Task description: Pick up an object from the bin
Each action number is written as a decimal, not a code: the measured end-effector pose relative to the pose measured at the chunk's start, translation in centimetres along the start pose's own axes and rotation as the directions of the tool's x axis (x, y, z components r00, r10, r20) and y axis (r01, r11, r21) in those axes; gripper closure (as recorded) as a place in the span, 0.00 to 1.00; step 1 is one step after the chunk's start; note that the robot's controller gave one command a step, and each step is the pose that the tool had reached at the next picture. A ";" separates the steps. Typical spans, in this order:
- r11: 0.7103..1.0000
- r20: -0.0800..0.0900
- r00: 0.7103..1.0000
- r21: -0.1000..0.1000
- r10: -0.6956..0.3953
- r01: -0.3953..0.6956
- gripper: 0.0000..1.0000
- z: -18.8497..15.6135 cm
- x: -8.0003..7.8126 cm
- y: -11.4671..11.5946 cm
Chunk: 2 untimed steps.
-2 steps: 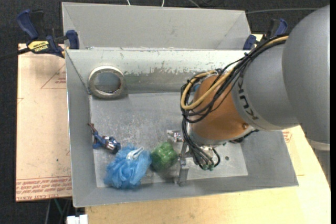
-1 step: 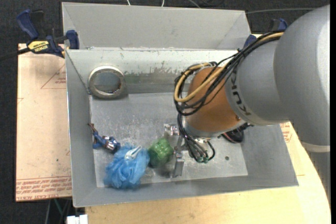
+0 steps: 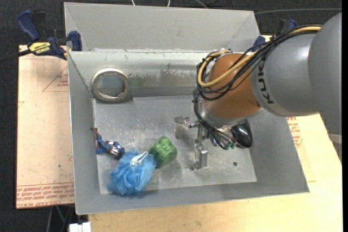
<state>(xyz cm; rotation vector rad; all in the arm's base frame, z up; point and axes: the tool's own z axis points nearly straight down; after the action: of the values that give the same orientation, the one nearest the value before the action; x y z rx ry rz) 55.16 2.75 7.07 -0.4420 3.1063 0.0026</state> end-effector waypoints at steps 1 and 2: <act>0.983 0.013 0.983 -0.004 0.185 -0.185 0.00 0.0 3.6 9.9; 0.997 0.029 0.996 0.009 -0.079 0.079 0.00 -0.2 5.2 5.2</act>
Offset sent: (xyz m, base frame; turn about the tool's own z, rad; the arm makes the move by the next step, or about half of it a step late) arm -0.0708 0.0346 -0.0007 -0.0834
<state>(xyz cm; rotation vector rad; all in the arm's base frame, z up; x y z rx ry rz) 48.71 6.26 7.30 -0.5586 3.0564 -0.0034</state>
